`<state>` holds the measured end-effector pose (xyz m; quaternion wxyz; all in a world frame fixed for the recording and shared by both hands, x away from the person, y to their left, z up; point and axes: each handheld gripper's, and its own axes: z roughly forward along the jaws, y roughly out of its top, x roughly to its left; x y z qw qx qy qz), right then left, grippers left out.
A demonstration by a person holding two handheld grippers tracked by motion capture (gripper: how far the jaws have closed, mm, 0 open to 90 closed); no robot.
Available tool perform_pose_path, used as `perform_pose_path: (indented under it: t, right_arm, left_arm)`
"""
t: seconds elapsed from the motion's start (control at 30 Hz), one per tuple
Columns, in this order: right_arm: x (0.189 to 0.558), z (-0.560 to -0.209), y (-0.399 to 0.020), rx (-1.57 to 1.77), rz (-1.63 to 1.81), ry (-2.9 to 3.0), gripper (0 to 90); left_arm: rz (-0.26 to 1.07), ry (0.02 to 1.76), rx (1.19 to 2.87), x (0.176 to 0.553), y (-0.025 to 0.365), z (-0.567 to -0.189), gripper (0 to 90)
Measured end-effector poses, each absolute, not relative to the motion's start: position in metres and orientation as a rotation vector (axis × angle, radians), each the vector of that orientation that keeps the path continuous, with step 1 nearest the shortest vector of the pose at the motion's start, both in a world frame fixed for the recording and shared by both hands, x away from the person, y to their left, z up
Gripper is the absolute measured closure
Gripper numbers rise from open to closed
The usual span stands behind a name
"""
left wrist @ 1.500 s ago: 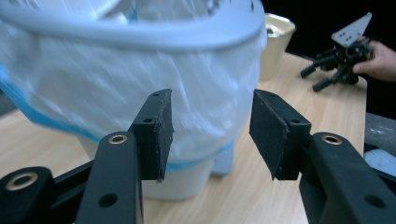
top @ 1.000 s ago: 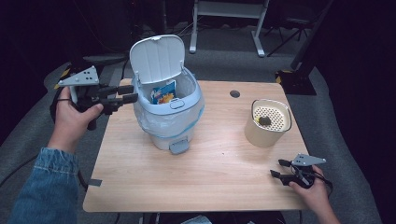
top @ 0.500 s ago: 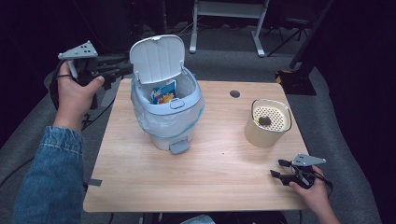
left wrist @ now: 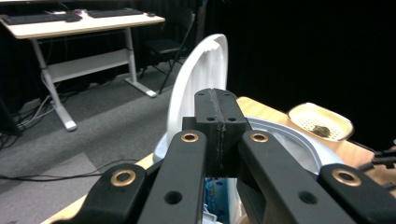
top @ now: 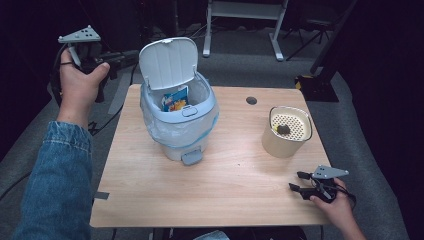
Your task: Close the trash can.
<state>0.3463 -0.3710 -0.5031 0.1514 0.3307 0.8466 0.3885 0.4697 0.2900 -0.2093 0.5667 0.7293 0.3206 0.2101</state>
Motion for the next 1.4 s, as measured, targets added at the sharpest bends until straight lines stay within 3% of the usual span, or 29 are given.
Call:
perform_pose_path:
  t: [0.5, 0.8, 0.93, 1.4]
  right_arm:
    - [0.346, -0.503, -0.371, 0.957, 1.117, 2.427, 36.8]
    - [0.346, -0.503, -0.371, 0.956, 1.117, 2.427, 36.8]
    - [0.346, -0.503, -0.371, 0.954, 1.116, 2.428, 36.8]
    - [0.346, -0.503, -0.371, 0.957, 1.118, 2.427, 36.7]
  left_arm:
    - [0.445, 0.746, 1.714, 0.493, 0.269, -0.207, 80.6]
    - [0.365, 0.619, 1.778, 0.48, 0.241, -0.207, 77.6]
    - [0.412, 0.614, 1.823, 0.476, 0.236, -0.207, 74.4]
    - [0.561, 0.753, 1.731, 0.488, 0.265, -0.198, 54.6]
